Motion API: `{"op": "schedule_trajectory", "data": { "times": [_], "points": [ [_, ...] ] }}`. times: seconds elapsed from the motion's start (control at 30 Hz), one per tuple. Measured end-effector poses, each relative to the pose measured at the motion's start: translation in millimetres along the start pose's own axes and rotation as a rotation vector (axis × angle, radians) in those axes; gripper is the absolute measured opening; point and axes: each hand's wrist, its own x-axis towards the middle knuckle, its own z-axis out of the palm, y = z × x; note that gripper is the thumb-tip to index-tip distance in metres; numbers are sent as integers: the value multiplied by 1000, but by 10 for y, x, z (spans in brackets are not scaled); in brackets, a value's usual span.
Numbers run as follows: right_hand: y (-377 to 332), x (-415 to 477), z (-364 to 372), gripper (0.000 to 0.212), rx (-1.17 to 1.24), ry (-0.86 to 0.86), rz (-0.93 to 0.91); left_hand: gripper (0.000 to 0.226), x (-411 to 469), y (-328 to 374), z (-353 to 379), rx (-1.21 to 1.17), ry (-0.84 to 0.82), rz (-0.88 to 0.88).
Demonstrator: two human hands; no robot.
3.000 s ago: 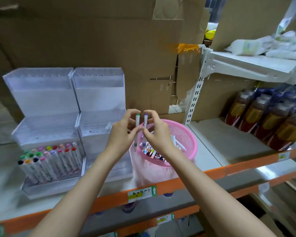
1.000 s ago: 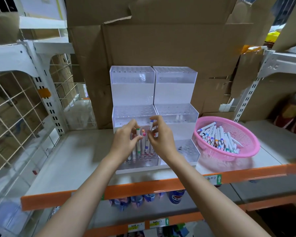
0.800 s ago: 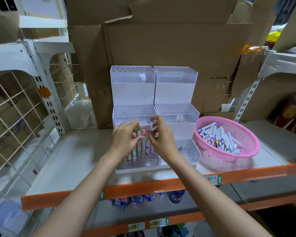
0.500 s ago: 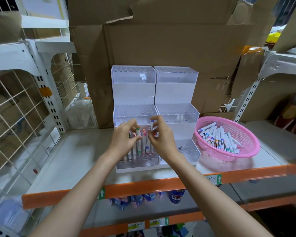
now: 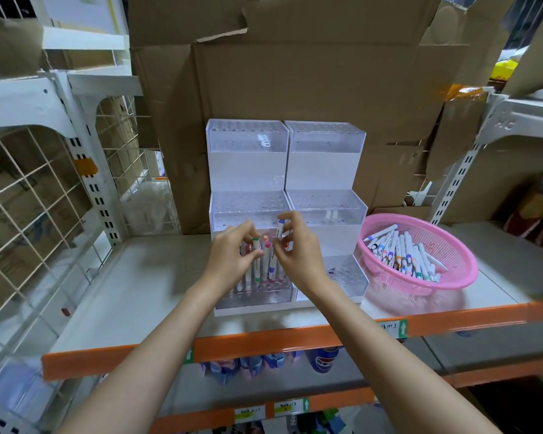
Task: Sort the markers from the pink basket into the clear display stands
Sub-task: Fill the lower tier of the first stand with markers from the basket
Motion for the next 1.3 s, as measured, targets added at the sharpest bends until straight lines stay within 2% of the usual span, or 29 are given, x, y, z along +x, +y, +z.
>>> {"op": "schedule_trajectory", "data": {
  "times": [0.47,0.67,0.87,1.1,1.3],
  "points": [
    [9,-2,11,29,11,13,-14,23,-51,-96,5,38,25,109],
    [13,0,13,29,15,9,-14,19,-57,-117,0,82,-23,166],
    [14,-8,-2,28,33,8,-11,21,-93,-160,47,130,21,175],
    [30,-26,0,28,50,22,-18,17,-121,-154,36,148,-23,186],
    [11,-44,4,28,41,42,-20,35,-210,-241,-78,241,-137,208]
  ]
}}
